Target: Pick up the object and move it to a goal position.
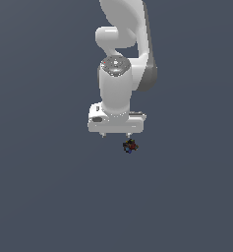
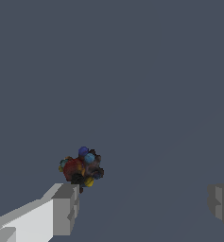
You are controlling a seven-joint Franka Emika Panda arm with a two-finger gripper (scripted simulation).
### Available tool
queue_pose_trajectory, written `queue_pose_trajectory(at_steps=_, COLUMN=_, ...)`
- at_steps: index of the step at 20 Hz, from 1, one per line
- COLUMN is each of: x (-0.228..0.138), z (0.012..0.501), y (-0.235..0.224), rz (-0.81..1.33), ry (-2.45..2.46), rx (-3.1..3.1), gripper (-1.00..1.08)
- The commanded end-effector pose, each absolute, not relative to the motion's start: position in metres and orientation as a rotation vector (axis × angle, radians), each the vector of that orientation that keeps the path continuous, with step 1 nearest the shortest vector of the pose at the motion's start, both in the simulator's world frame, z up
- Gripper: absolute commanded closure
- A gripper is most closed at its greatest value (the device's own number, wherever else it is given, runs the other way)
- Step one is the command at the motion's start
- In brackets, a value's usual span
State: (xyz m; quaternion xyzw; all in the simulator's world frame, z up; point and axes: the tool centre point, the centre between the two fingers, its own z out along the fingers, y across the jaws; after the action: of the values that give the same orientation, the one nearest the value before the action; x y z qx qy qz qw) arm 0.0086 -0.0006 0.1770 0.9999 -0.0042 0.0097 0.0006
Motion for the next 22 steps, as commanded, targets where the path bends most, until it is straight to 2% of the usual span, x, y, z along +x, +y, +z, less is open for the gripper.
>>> queue_pose_trajectory(at_steps=1, x=0.009, z=0.177, y=-0.001, rz=0.03, ry=-0.013, rx=3.14, gripper=-0.92)
queue_pose_trajectory(at_steps=10, x=0.01, z=0.174, y=0.017, rz=0.028, ry=0.031, rx=3.172, gripper=-0.92)
queue_pose_trajectory(at_steps=22, x=0.009, z=0.171, y=0.018, rz=0.027, ry=-0.008, rx=3.172, gripper=-0.92)
